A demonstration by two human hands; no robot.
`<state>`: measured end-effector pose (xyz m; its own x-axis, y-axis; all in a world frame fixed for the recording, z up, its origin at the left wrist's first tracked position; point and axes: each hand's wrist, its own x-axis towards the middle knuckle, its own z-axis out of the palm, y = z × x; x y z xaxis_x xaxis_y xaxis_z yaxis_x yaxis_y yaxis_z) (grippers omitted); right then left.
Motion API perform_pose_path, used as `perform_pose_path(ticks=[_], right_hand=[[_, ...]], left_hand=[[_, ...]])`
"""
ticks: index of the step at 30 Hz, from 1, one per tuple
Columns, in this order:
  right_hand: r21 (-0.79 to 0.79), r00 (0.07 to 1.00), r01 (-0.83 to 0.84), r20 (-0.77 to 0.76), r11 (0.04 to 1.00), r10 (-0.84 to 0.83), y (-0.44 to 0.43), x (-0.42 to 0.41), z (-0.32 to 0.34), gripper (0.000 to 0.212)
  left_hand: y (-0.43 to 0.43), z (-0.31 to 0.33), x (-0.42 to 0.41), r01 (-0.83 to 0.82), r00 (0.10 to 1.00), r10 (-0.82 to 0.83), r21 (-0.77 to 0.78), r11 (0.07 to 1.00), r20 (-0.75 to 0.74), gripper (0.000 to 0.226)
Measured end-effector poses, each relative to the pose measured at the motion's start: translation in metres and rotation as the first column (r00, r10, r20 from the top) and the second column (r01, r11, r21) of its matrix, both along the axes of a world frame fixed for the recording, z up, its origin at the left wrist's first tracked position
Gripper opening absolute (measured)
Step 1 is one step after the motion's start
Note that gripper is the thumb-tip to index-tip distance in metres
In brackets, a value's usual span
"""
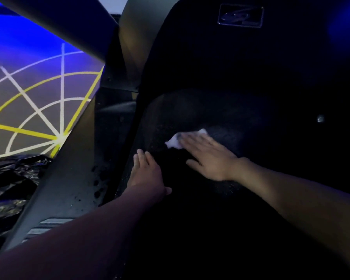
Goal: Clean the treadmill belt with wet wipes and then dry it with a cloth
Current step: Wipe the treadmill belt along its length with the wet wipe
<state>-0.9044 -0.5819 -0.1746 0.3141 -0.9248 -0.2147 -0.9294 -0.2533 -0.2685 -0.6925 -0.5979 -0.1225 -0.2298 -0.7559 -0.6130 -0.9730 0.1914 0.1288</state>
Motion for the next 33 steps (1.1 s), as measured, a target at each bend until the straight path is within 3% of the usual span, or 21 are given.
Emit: perform_pose_path(ticks=[3, 4, 7, 8, 11, 12, 16, 20, 24, 25, 28, 30, 32, 33], right_hand=[[0.011, 0.953, 0.302, -0.019, 0.953, -0.302, -0.016, 0.001, 0.003, 0.07], [0.008, 0.967, 0.254, -0.012, 0.967, -0.254, -0.016, 0.012, 0.004, 0.071], [0.01, 0.995, -0.092, -0.027, 0.996, 0.092, -0.007, 0.032, 0.005, 0.069], [0.003, 0.994, -0.104, -0.034, 0.995, 0.104, -0.012, 0.025, 0.005, 0.068], [0.014, 0.97, 0.237, -0.063, 0.971, -0.235, -0.03, 0.018, 0.007, 0.068], [0.014, 0.967, 0.244, -0.08, 0.97, -0.242, -0.031, 0.026, 0.007, 0.069], [0.013, 0.994, -0.079, -0.08, 0.997, 0.079, -0.028, 0.042, 0.003, 0.068], [0.007, 0.955, 0.28, -0.1, 0.96, -0.278, -0.048, 0.031, 0.001, 0.069], [0.033, 0.994, -0.094, -0.059, 0.995, 0.096, -0.041, 0.058, 0.005, 0.068], [0.023, 0.992, -0.101, -0.069, 0.995, 0.102, -0.048, 0.051, 0.003, 0.067], [0.019, 0.975, 0.213, -0.071, 0.977, -0.212, -0.062, 0.051, 0.003, 0.067], [-0.003, 0.994, 0.105, -0.003, 0.994, -0.105, -0.058, 0.07, 0.001, 0.068], [-0.032, 0.994, -0.112, -0.021, 0.993, 0.112, -0.053, 0.08, 0.002, 0.065], [-0.044, 0.99, -0.137, -0.037, 0.99, 0.135, -0.06, 0.078, 0.001, 0.064]], left_hand=[[0.002, 0.001, 0.008, 0.012, 1.0, -0.012, -0.006, 1.0, -0.003, 0.119], [0.003, 0.001, 0.008, 0.013, 1.0, -0.013, -0.02, 1.0, -0.003, 0.119], [0.003, -0.004, 0.01, 0.013, 1.0, -0.013, -0.059, 0.998, 0.013, 0.12], [0.003, -0.006, 0.011, 0.015, 1.0, -0.014, -0.068, 0.998, 0.017, 0.121], [0.004, -0.008, 0.012, 0.033, 0.999, -0.03, -0.076, 0.997, 0.041, 0.121], [0.004, -0.008, 0.011, 0.034, 0.998, -0.031, -0.079, 0.996, 0.046, 0.12], [0.005, -0.009, 0.011, 0.019, 0.999, -0.015, -0.097, 0.995, 0.044, 0.12], [0.005, -0.011, 0.012, 0.009, 1.0, -0.007, -0.089, 0.996, 0.029, 0.12], [0.005, -0.012, 0.012, 0.003, 0.999, 0.0, -0.095, 0.996, 0.034, 0.121], [0.006, -0.011, 0.011, 0.001, 0.999, 0.003, -0.092, 0.996, 0.038, 0.121], [0.009, -0.008, 0.008, -0.038, 0.996, 0.046, -0.094, 0.995, 0.082, 0.12], [0.008, -0.005, 0.008, -0.068, 0.992, 0.075, -0.071, 0.995, 0.098, 0.12], [0.01, -0.005, 0.008, -0.068, 0.992, 0.075, -0.079, 0.995, 0.097, 0.12], [0.013, -0.005, 0.008, -0.068, 0.993, 0.077, -0.1, 0.993, 0.093, 0.119]])
